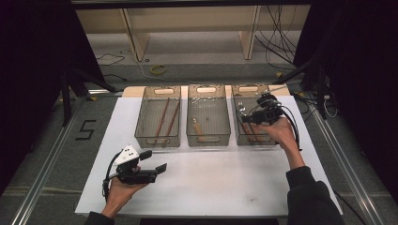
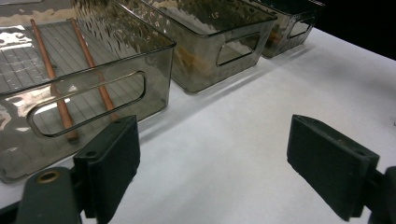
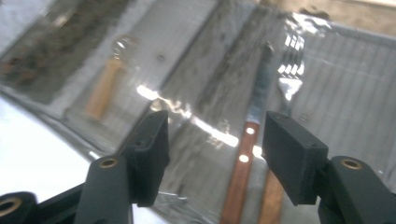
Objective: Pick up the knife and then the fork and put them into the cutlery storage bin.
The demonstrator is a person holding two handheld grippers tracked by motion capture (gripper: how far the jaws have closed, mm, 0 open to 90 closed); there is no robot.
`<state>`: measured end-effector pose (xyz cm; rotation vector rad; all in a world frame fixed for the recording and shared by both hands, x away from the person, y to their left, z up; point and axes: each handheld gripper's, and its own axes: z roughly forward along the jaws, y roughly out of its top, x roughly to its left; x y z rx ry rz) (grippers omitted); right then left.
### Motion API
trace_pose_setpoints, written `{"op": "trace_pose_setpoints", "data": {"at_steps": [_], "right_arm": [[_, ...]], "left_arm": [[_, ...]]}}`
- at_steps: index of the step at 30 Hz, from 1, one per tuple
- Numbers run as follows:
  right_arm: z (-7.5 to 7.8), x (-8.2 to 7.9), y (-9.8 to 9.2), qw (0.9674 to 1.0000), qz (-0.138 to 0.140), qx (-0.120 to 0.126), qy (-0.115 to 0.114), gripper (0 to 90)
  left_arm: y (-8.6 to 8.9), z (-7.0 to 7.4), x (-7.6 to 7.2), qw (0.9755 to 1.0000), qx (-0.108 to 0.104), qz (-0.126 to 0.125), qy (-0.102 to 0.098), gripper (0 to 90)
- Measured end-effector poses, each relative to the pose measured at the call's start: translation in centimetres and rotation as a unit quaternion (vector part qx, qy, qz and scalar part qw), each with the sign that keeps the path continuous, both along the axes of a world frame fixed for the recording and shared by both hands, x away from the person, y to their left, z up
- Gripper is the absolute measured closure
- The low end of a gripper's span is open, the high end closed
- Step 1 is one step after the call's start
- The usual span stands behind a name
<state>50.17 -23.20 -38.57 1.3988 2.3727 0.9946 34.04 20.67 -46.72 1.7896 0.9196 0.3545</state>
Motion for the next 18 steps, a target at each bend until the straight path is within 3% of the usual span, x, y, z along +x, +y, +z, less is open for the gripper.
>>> {"op": "trace_pose_setpoints", "data": {"at_steps": [13, 18], "right_arm": [[-0.7, -5.3, 1.5, 0.9974, 0.037, 0.041, -0.046, 35.7], [-0.9, -6.7, 2.0, 0.9962, 0.051, 0.048, -0.051, 34.4]], "left_arm": [[0.0, 0.0, 0.1, 1.0, -0.003, 0.0, 0.004, 16.8], [0.0, 0.0, 0.1, 1.0, -0.005, 0.002, 0.005, 16.8]]}}
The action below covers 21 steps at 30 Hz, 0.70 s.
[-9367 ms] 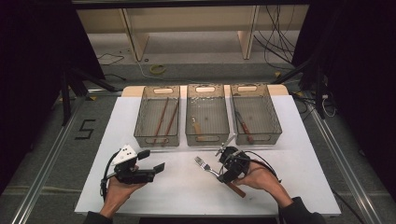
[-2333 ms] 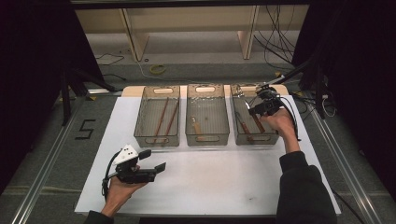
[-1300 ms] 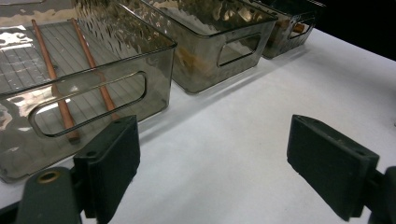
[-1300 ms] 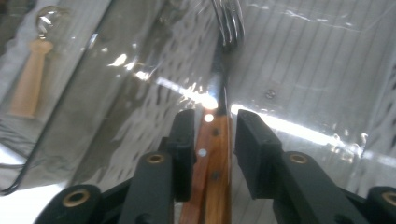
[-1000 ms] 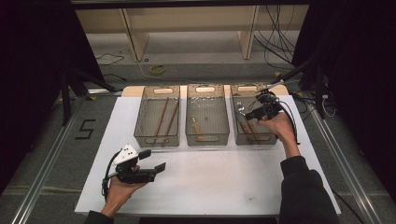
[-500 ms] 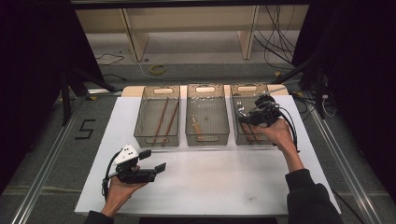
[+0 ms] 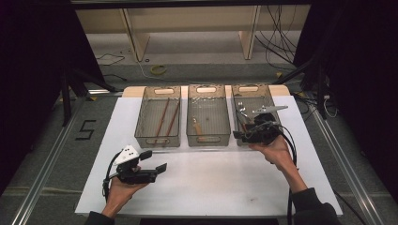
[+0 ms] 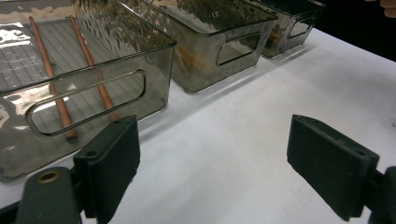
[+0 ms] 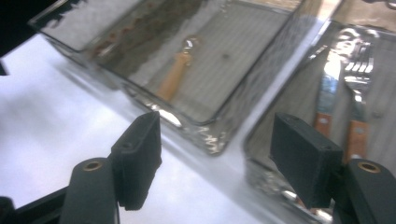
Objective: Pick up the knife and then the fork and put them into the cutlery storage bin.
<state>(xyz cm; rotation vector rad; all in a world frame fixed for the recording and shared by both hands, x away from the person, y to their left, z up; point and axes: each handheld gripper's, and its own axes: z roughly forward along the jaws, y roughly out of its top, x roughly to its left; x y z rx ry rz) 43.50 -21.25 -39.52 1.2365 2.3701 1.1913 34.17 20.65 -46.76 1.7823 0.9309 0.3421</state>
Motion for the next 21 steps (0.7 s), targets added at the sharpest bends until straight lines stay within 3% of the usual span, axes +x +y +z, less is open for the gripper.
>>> {"op": "trace_pose_setpoints", "data": {"at_steps": [3, 11, 21], "right_arm": [[-0.2, -0.8, 0.3, 0.9999, 0.01, -0.001, -0.004, 33.1], [-1.0, -2.6, 0.7, 0.9992, 0.026, 0.027, -0.013, 32.3], [-2.7, -4.9, 0.8, 0.9975, 0.039, 0.041, -0.042, 30.7]], "left_arm": [[0.0, 0.0, 0.0, 1.0, 0.001, -0.001, 0.0, 16.8], [0.1, 0.0, -0.3, 1.0, 0.003, 0.001, 0.003, 16.8], [0.0, -0.1, -0.3, 0.9999, 0.007, -0.006, 0.007, 16.8]]}}
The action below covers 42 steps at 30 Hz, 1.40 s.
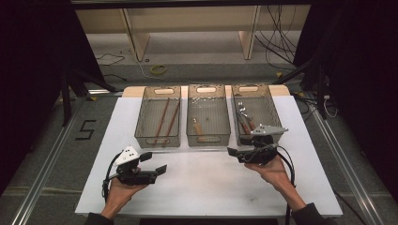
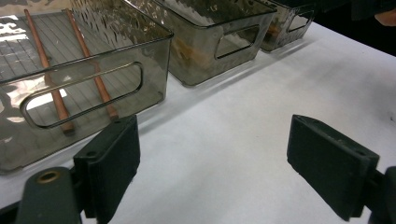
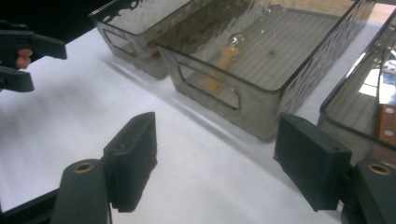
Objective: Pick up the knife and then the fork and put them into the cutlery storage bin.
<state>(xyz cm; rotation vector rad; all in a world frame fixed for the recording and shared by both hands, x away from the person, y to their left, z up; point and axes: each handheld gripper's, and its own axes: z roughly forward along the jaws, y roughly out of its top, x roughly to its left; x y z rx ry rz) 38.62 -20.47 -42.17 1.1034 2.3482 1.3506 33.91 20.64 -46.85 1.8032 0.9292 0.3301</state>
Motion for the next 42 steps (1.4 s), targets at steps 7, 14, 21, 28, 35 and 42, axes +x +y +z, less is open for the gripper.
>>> {"op": "trace_pose_setpoints", "data": {"at_steps": [7, 14, 21, 28, 35, 42], "right_arm": [[-0.9, -1.5, -0.3, 0.9998, 0.004, 0.011, -0.017, 29.6], [-1.4, -2.9, -0.7, 0.9991, 0.009, 0.031, -0.029, 29.0], [-2.2, -3.9, -1.4, 0.9984, 0.001, 0.045, -0.035, 28.0], [-2.8, -4.6, -1.9, 0.9981, -0.006, 0.047, -0.039, 25.0], [-3.1, -5.2, -2.4, 0.9983, -0.014, 0.043, -0.037, 24.2], [-3.2, -5.5, -2.9, 0.9983, -0.019, 0.042, -0.036, 24.3]], "left_arm": [[-0.1, 0.0, 0.0, 0.9999, -0.006, -0.006, 0.006, 16.7], [-0.1, 0.0, 0.0, 0.9999, -0.006, -0.008, 0.006, 16.7], [-0.2, 0.0, -0.1, 0.9999, -0.006, -0.011, 0.005, 16.7], [-0.3, 0.0, -0.1, 0.9999, -0.005, -0.014, 0.006, 16.7], [-0.3, 0.0, -0.1, 0.9999, -0.005, -0.015, 0.006, 16.7], [-0.3, 0.0, -0.1, 0.9999, -0.004, -0.016, 0.006, 16.7]]}}
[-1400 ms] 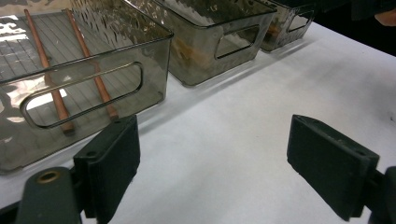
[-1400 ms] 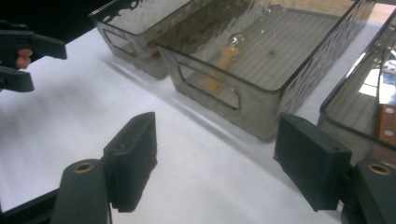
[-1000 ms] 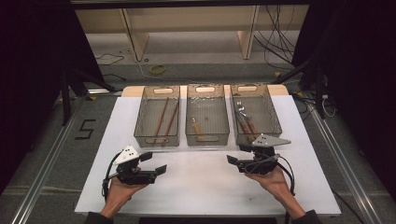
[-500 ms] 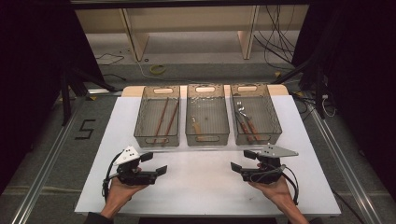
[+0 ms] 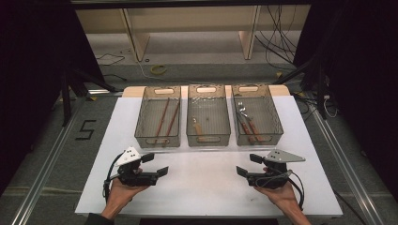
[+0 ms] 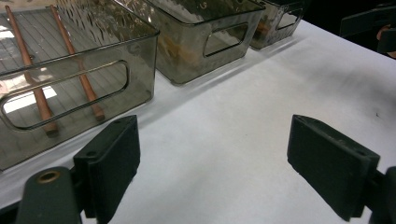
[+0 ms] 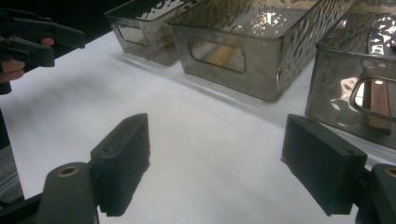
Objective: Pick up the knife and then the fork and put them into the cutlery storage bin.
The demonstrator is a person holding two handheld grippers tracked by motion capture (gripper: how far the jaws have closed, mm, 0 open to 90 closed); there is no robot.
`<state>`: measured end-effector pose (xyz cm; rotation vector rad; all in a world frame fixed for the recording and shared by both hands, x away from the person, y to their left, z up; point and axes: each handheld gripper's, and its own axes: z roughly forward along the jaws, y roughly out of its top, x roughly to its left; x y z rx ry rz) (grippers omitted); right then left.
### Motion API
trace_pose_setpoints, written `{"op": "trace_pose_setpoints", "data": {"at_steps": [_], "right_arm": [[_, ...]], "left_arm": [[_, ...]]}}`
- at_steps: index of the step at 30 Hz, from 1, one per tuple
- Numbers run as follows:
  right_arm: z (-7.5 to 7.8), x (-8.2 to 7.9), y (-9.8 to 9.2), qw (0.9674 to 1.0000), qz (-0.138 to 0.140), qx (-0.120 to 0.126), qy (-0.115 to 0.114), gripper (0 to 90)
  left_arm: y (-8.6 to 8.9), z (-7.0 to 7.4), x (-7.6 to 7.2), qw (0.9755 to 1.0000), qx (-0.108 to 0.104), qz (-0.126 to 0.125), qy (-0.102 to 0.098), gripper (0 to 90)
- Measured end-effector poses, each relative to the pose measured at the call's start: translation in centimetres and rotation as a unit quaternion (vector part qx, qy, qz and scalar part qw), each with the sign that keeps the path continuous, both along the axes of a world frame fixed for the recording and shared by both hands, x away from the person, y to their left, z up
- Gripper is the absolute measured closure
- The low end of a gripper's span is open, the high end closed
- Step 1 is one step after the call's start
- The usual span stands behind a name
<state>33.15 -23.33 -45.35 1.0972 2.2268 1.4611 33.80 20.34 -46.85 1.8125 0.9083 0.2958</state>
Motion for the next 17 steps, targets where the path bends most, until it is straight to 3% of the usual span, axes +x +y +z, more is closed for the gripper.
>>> {"op": "trace_pose_setpoints", "data": {"at_steps": [17], "right_arm": [[0.03, 0.01, -0.04, 1.0, 0.0, -0.002, -0.003, 24.4]], "left_arm": [[-0.01, -0.04, 0.07, 1.0, 0.0, 0.001, 0.001, 16.7]]}}
